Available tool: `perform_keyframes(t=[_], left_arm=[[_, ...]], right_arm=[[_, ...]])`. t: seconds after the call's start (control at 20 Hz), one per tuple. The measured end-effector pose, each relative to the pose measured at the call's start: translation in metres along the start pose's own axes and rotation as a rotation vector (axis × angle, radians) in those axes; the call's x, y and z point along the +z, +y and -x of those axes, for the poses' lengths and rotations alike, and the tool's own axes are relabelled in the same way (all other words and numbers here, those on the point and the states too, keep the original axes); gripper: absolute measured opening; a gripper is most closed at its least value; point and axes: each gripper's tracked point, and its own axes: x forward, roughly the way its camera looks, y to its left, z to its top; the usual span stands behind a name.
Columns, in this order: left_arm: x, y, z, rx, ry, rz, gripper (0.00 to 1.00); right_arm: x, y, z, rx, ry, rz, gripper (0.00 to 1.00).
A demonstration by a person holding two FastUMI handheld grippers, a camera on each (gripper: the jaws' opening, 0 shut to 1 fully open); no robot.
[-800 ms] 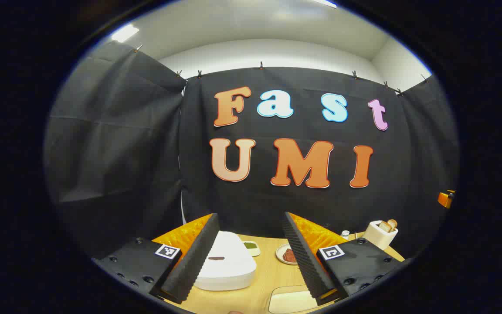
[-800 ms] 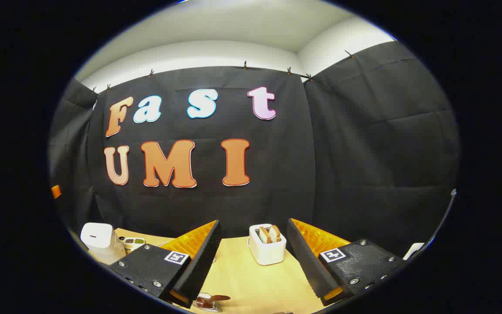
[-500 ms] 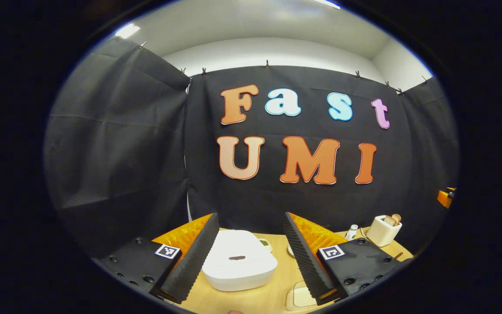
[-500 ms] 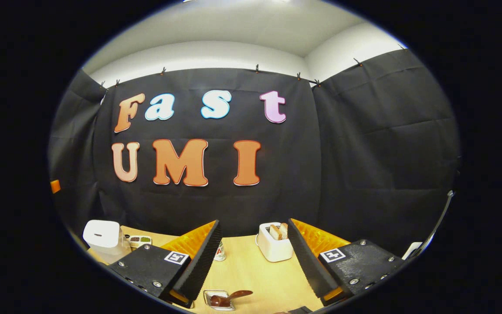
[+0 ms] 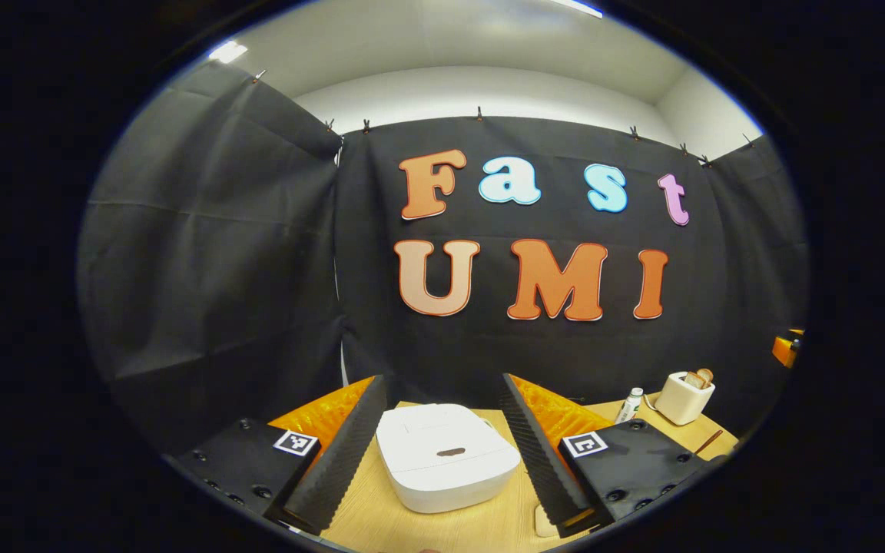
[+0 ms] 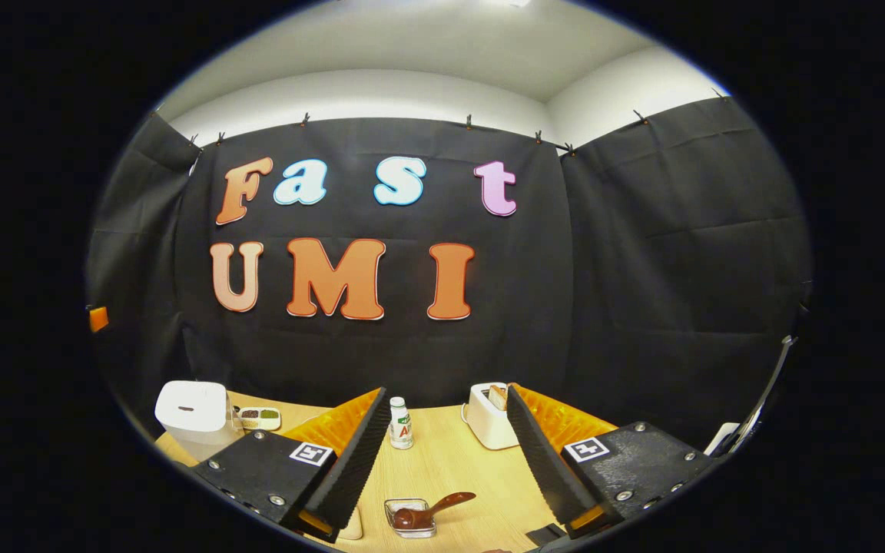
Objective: Close the left gripper, press the button to open the rice cooker; take a wooden spoon from the chopstick holder with the right hand, scoop a spoonful of rice and pour it into the rice cooker, then put the wooden spoon back into the chopstick holder.
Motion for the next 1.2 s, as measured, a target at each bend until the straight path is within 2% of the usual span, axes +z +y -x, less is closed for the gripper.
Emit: perform_keyframes(t=[0.2, 0.3, 0.4, 0.65, 0.7, 0.85, 1.2], left_arm=[[-0.002, 0.006, -0.001, 0.002, 0.016, 0.008, 1.00], [-0.003, 0.007, -0.002, 0.004, 0.022, 0.004, 0.89], [-0.001, 0.007, -0.003, 0.006, 0.021, -0.004, 0.74], [0.000, 0.015, -0.003, 0.027, 0.023, -0.007, 0.17], [0.000, 0.015, -0.007, 0.041, 0.027, -0.013, 0.10], [-0.001, 0.020, -0.002, 0.042, 0.037, -0.013, 0.05], [-0.017, 0.017, -0.025, -0.006, 0.147, -0.018, 0.04]], right_arm=[[0.002, 0.003, 0.004, -0.002, -0.004, -0.001, 0.94], [0.000, 0.005, 0.004, -0.001, 0.003, 0.006, 0.94], [-0.002, 0.006, 0.006, 0.003, 0.007, 0.019, 0.94], [-0.005, 0.009, 0.005, 0.017, 0.023, 0.030, 0.94], [-0.005, 0.008, 0.005, 0.016, 0.023, 0.031, 0.94], [-0.002, 0.005, 0.004, 0.013, 0.020, 0.031, 0.94], [-0.006, 0.000, 0.002, 0.006, 0.030, 0.025, 0.94]])
